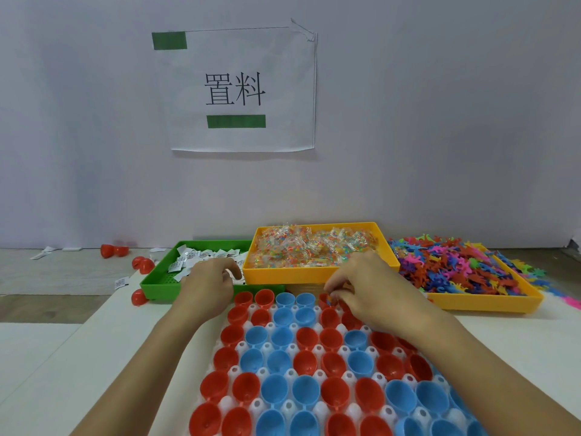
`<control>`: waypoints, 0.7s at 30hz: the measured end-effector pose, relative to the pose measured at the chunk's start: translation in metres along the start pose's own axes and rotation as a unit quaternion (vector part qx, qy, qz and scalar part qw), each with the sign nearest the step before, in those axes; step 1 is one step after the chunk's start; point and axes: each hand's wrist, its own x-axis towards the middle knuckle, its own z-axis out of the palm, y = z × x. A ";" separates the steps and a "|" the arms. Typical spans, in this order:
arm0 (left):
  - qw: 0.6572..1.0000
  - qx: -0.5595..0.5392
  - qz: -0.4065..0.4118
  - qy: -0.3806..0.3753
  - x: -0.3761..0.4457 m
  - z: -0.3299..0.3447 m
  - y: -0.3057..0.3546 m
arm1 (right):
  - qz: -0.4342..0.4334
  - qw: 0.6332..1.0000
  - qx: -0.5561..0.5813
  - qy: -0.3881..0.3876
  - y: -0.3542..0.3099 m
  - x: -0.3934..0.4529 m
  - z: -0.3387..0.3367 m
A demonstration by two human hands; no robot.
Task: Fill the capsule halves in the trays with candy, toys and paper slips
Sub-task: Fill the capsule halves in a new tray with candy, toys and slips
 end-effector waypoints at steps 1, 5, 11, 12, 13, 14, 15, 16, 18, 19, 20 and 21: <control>1.000 0.007 -0.004 -0.005 0.000 0.000 0.001 | -0.001 1.000 -0.009 -0.001 0.000 0.000 0.000; 0.999 0.042 -0.012 -0.021 0.001 0.002 0.002 | -0.006 0.999 -0.031 0.000 -0.001 -0.001 0.000; 0.999 0.039 -0.011 -0.028 0.003 0.002 0.001 | -0.012 1.000 -0.005 0.011 0.000 -0.001 -0.001; 0.999 0.033 -0.011 -0.026 0.003 0.002 0.001 | -0.012 1.000 0.006 0.016 -0.001 -0.001 -0.001; 0.999 0.027 -0.010 -0.022 0.003 0.002 0.001 | -0.012 1.000 0.018 0.020 -0.001 0.000 -0.001; 1.000 0.021 -0.008 -0.017 0.003 0.002 0.001 | -0.010 0.999 0.029 0.020 -0.001 0.000 -0.001; 1.000 0.017 -0.007 -0.013 0.003 0.002 0.001 | -0.009 0.999 0.038 0.018 -0.001 0.000 -0.001; 1.000 0.017 -0.005 -0.012 0.003 0.003 0.001 | -0.008 0.999 0.042 0.015 -0.001 0.000 -0.001; 1.000 0.024 -0.004 -0.012 0.003 0.004 0.001 | -0.006 0.999 0.039 0.011 0.000 0.000 0.000; 0.999 0.030 -0.005 -0.012 0.003 0.004 0.001 | -0.005 0.999 0.035 0.011 0.000 0.000 0.000; 0.999 0.036 -0.005 -0.013 0.003 0.003 0.001 | -0.005 0.999 0.033 0.011 0.000 -0.001 0.000; 0.999 0.041 -0.006 -0.014 0.003 0.003 0.001 | -0.005 0.999 0.030 0.013 0.000 -0.001 -0.001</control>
